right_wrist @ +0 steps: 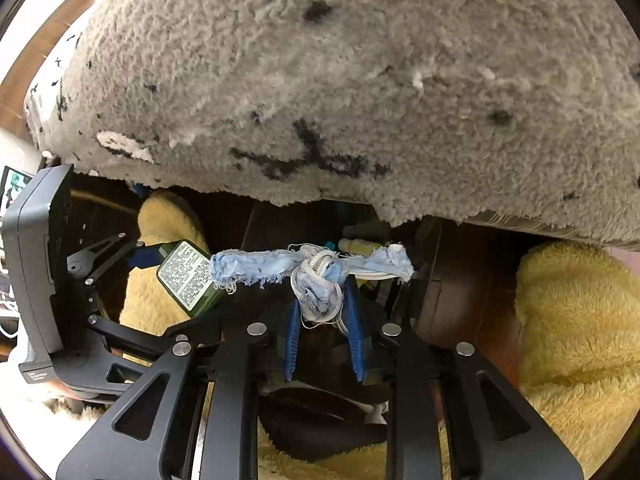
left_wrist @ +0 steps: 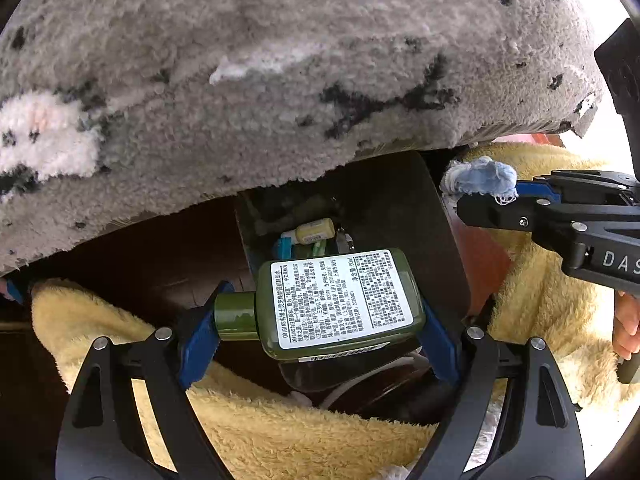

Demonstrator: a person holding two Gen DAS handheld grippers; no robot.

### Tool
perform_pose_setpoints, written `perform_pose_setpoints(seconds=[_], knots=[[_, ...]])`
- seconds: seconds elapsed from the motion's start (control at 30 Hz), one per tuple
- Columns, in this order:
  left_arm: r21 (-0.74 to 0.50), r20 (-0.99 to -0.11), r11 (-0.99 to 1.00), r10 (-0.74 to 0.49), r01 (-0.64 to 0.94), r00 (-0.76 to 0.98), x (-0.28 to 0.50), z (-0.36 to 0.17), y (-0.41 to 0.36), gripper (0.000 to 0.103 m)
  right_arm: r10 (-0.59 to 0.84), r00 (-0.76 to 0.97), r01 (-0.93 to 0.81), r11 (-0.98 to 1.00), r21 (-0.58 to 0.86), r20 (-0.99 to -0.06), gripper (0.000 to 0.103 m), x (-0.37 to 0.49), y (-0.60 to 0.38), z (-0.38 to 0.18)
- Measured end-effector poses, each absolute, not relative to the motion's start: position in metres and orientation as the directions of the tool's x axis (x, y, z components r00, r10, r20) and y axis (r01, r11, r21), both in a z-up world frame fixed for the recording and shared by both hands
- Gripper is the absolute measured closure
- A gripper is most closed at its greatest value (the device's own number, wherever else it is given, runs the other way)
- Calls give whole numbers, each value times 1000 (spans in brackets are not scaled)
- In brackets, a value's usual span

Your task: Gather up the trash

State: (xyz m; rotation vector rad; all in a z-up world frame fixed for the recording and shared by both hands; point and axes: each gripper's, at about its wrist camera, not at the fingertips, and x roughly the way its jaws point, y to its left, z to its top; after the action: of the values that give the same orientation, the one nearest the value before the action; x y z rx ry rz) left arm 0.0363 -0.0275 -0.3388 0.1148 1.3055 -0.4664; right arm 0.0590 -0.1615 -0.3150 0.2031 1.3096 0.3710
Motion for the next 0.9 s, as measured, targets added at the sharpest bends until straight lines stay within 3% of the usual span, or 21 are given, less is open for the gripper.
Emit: perform_pose_setpoints(seconds=[0.13, 0.2, 0.43, 0.57, 0.9], knots=[[-185, -951, 908, -261, 375, 164, 37, -342, -29, 22, 401, 213, -150, 915, 375, -891, 68, 62, -160, -317], [-189, -952, 910, -263, 368, 160, 37, -343, -27, 21, 399, 229, -145, 916, 374, -888, 51, 63, -164, -314], [-188, -940, 906, -278, 379, 198, 38, -325, -25, 8, 383, 278, -109, 924, 367, -881, 41, 66, -179, -300], [-173, -931, 904, -279, 391, 234, 36, -306, -27, 8, 356, 327, -90, 934, 346, -875, 23, 62, -189, -285], [-150, -864, 909, -312, 389, 395, 28, -222, -19, 8, 252, 496, -73, 966, 249, -831, 7, 48, -207, -219]])
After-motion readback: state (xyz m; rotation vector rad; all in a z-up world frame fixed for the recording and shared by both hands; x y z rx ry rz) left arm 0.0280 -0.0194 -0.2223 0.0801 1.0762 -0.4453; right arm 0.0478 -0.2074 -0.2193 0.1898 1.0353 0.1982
